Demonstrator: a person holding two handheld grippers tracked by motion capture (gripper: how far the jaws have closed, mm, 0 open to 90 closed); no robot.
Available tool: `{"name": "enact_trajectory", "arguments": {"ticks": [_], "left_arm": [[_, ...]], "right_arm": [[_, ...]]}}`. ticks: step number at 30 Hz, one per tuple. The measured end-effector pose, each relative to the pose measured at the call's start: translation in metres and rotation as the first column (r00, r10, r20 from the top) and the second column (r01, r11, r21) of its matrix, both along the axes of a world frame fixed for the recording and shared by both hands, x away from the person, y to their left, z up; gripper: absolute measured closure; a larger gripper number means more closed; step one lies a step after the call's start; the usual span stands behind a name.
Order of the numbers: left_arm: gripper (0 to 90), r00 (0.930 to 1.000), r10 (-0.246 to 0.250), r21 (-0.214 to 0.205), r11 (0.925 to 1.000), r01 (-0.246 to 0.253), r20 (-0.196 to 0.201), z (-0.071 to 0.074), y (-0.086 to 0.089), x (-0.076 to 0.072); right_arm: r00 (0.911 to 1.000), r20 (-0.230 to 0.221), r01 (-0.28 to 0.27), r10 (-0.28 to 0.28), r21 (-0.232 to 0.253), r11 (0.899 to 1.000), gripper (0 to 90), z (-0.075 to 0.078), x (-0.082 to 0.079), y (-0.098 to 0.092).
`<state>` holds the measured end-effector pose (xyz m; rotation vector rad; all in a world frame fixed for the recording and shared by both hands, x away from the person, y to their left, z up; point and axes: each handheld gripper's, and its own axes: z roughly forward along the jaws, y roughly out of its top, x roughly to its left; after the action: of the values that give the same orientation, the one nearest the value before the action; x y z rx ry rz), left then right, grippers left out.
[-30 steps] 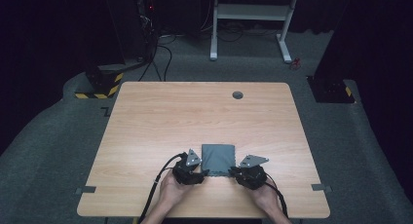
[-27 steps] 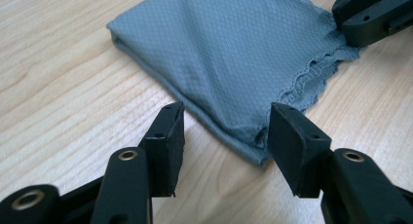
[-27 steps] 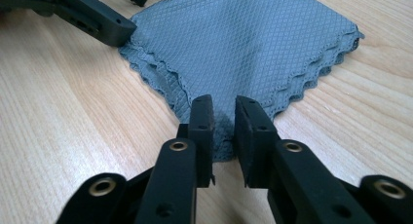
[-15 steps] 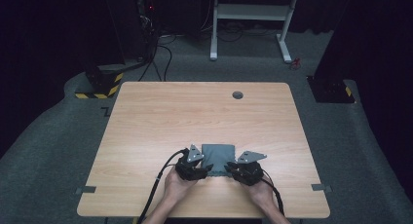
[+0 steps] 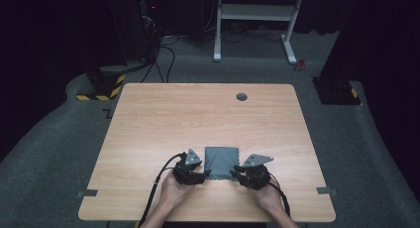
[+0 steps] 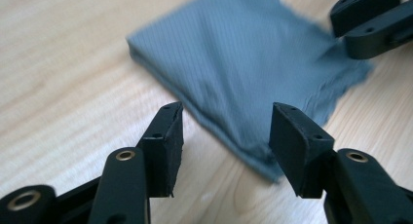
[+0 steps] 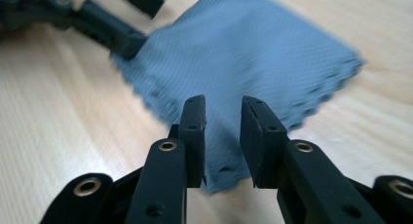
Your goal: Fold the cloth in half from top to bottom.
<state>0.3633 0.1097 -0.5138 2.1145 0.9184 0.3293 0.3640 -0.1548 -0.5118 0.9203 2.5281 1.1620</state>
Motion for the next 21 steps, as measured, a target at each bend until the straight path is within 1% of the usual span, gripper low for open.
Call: {"name": "enact_trajectory", "arguments": {"ticks": [1, 3, 4, 7, 9, 11, 12, 13, 14, 17, 19, 20, 21], "left_arm": [[47.0, 1.0, 0.007, -0.012, 0.9999, -0.007, 0.007, 0.003, 0.0, 0.001], [46.8, 0.9995, 0.029, -0.013, 0.9995, -0.029, 0.012, 0.007, -0.002, 0.007], [46.6, 0.9993, 0.035, -0.007, 0.9994, -0.035, 0.014, 0.007, -0.003, 0.009], [46.4, 0.9975, 0.065, 0.005, 0.9978, -0.066, 0.025, 0.005, -0.007, 0.021], [46.4, 0.9954, 0.095, 0.005, 0.9954, -0.096, 0.009, 0.002, -0.009, 0.032], [46.4, 0.994, 0.109, 0.017, 0.9939, -0.109, 0.015, 0.001, -0.01, 0.039], [46.4, 0.993, 0.118, 0.017, 0.9928, -0.118, 0.009, 0.0, -0.011, 0.043], [46.5, 0.9927, 0.12, 0.022, 0.9925, -0.12, 0.008, 0.0, -0.012, 0.046], [46.5, 0.9919, 0.127, 0.025, 0.9916, -0.127, 0.003, 0.0, -0.013, 0.05], [46.7, 0.99, 0.141, 0.032, 0.9895, -0.141, -0.011, 0.001, -0.016, 0.059], [46.8, 0.9889, 0.147, 0.028, 0.9888, -0.147, -0.02, 0.002, -0.018, 0.064], [47.0, 0.9884, 0.15, 0.031, 0.9883, -0.149, -0.023, 0.003, -0.019, 0.067], [47.0, 0.988, 0.152, 0.039, 0.9878, -0.151, -0.026, 0.003, -0.02, 0.07]], "right_arm": [[0.9999, 0.001, 0.011, -0.011, 0.006, 1.0, 71.8, 0.002, 0.003, -0.002], [0.9991, 0.002, 0.042, -0.042, 0.028, 0.999, 71.8, 0.005, 0.01, -0.004], [0.9982, 0.0, 0.059, -0.059, 0.038, 0.998, 71.5, 0.006, 0.015, -0.005], [0.994, -0.012, 0.109, -0.109, 0.051, 0.993, 70.1, 0.006, 0.029, -0.005], [0.9901, -0.014, 0.141, -0.14, 0.058, 0.988, 69.4, 0.006, 0.039, -0.004], [0.9854, -0.025, 0.17, -0.169, 0.064, 0.983, 69.1, 0.006, 0.047, -0.002], [0.9845, -0.023, 0.175, -0.174, 0.062, 0.983, 68.9, 0.006, 0.049, -0.002], [0.982, -0.031, 0.188, -0.187, 0.059, 0.98, 68.5, 0.006, 0.052, -0.001], [0.9814, -0.025, 0.192, -0.19, 0.059, 0.98, 67.9, 0.005, 0.055, 0.0], [0.9752, -0.035, 0.22, -0.219, 0.049, 0.974, 65.6, 0.003, 0.063, 0.002], [0.9719, -0.044, 0.233, -0.231, 0.047, 0.971, 64.9, 0.002, 0.067, 0.003], [0.9719, -0.041, 0.234, -0.232, 0.043, 0.971, 64.4, 0.001, 0.069, 0.003], [0.9699, -0.047, 0.241, -0.239, 0.042, 0.97, 64.0, 0.0, 0.071, 0.004]]}}
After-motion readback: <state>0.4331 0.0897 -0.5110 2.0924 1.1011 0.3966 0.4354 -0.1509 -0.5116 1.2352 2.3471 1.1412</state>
